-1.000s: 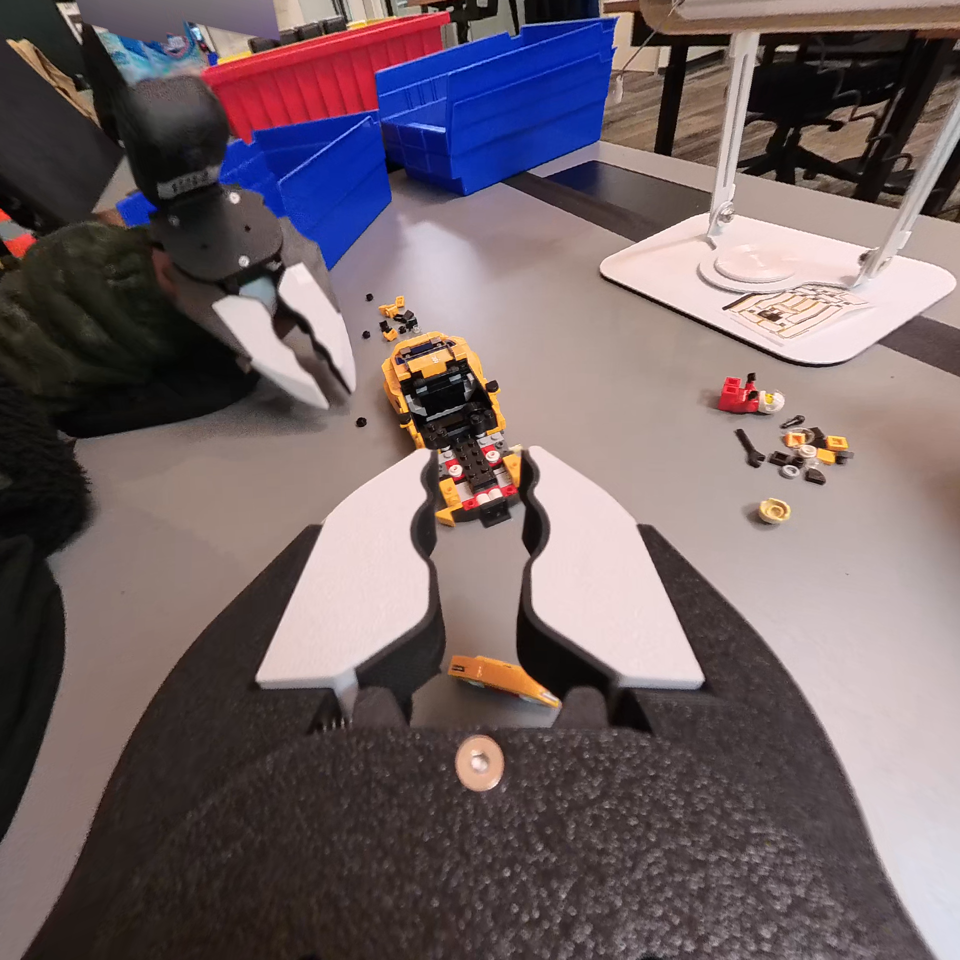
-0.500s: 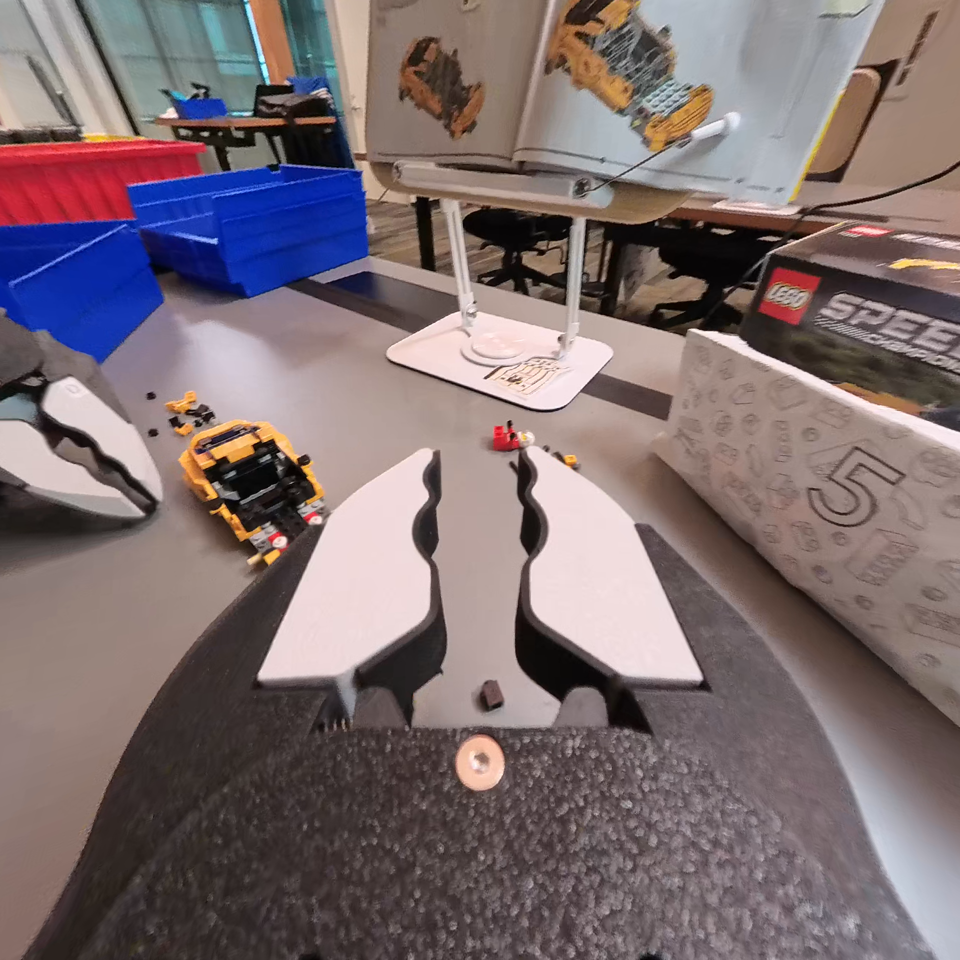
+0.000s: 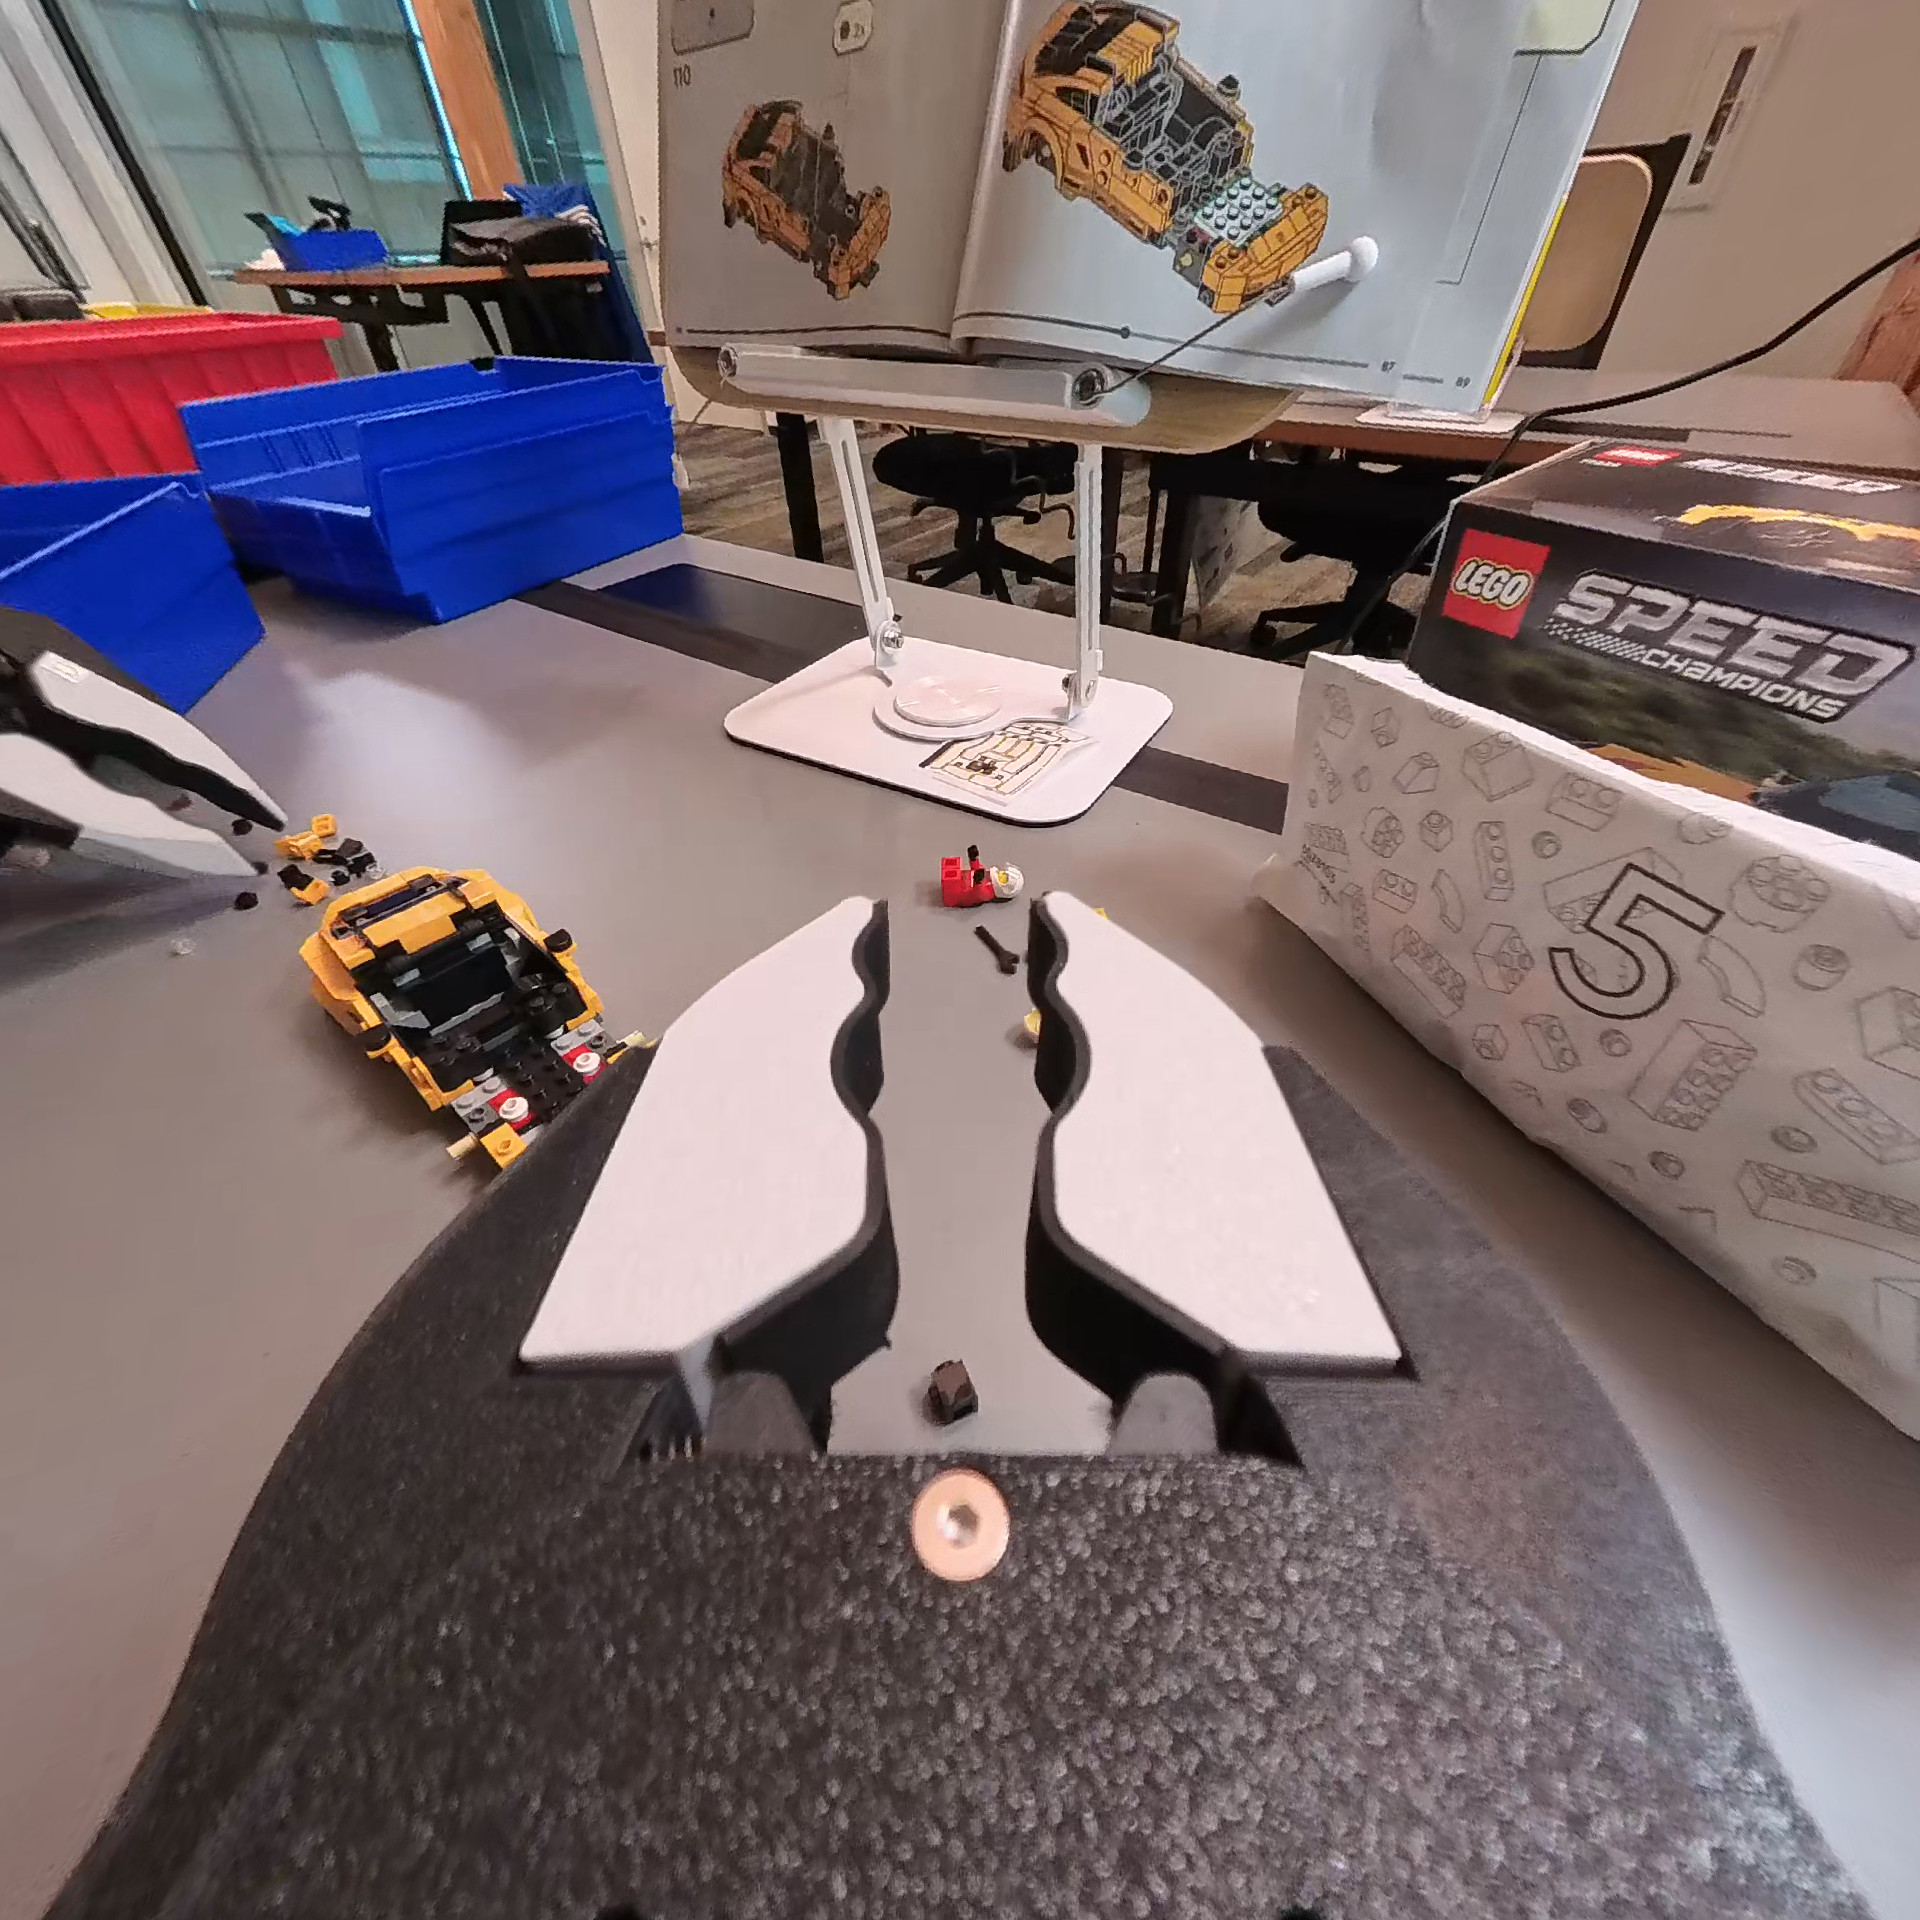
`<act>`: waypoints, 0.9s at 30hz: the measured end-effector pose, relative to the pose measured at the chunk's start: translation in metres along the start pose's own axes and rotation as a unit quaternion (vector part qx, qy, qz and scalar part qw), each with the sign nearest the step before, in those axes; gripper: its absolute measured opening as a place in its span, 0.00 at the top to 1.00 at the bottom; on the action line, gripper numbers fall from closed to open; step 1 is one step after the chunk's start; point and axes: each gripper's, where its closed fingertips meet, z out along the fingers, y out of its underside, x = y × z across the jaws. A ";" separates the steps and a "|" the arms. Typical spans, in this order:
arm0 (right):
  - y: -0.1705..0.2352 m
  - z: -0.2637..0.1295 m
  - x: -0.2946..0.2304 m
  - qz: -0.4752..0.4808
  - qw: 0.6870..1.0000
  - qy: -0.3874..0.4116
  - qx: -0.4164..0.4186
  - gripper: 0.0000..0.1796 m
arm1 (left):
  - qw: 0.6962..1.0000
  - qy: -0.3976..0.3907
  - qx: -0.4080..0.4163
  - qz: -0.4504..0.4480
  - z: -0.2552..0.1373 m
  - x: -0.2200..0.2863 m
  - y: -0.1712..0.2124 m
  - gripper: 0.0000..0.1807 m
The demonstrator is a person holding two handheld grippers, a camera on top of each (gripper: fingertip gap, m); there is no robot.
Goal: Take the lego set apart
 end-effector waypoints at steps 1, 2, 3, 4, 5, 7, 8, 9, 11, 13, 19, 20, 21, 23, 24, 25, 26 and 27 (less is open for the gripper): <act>0.000 0.000 0.000 0.001 1.000 -0.001 -0.001 0.86 | 1.000 0.005 -0.004 0.002 0.001 0.002 0.002 0.83; 0.001 0.000 -0.001 0.002 1.000 -0.003 -0.002 0.86 | 1.000 0.013 -0.009 0.006 0.003 0.005 0.004 0.80; 0.001 0.001 -0.001 0.002 1.000 -0.003 -0.002 0.86 | 1.000 0.016 -0.004 0.010 0.003 0.006 0.003 0.79; 0.001 0.001 -0.001 0.002 1.000 -0.004 -0.002 0.86 | 1.000 0.018 -0.005 0.013 0.003 0.007 0.004 0.78; 0.001 0.001 -0.001 0.002 1.000 -0.004 -0.003 0.86 | 1.000 0.021 -0.007 0.014 0.002 0.007 0.005 0.77; 0.002 0.001 -0.001 0.003 1.000 -0.006 -0.004 0.86 | 0.999 0.026 -0.011 0.020 0.000 0.008 0.008 0.74; 0.002 0.001 -0.001 0.003 1.000 -0.006 -0.004 0.86 | 0.999 0.022 -0.015 0.021 0.000 0.006 0.010 0.74; 0.002 0.001 -0.001 0.003 1.000 -0.006 -0.003 0.86 | 1.000 0.018 -0.017 0.018 -0.001 0.004 0.011 0.74; 0.001 0.000 -0.001 0.003 1.000 -0.006 -0.002 0.86 | 1.000 0.008 -0.013 0.018 -0.004 0.000 0.012 0.75; 0.001 0.000 -0.001 0.003 1.000 -0.005 -0.001 0.86 | 1.000 0.004 -0.003 0.021 -0.008 -0.002 0.010 0.76; 0.002 0.001 -0.001 0.005 1.000 -0.005 -0.001 0.87 | 0.998 0.027 -0.046 0.044 -0.013 0.007 0.026 0.73; 0.001 0.001 -0.001 0.005 1.000 -0.005 0.000 0.87 | 0.998 0.019 -0.044 0.048 -0.015 0.005 0.025 0.73; 0.001 0.000 -0.001 0.005 1.000 -0.005 0.000 0.87 | 0.998 0.017 -0.032 0.046 -0.017 0.005 0.022 0.74; 0.000 0.000 -0.001 0.005 1.000 -0.004 0.002 0.87 | 0.999 0.010 -0.006 0.045 -0.021 0.003 0.012 0.75; 0.000 0.000 -0.001 0.004 1.000 -0.004 0.004 0.87 | 0.999 -0.001 0.015 0.046 -0.023 0.000 0.005 0.76; 0.000 0.000 -0.001 0.003 1.000 -0.003 0.005 0.87 | 0.998 -0.012 0.041 0.041 -0.026 -0.003 -0.005 0.78; -0.001 0.000 -0.001 0.003 1.000 -0.003 0.006 0.87 | 0.997 -0.025 0.071 0.033 -0.030 -0.007 -0.017 0.79; -0.002 0.001 0.000 0.002 1.000 0.001 0.006 0.86 | 0.994 -0.036 0.104 0.022 -0.034 -0.010 -0.030 0.81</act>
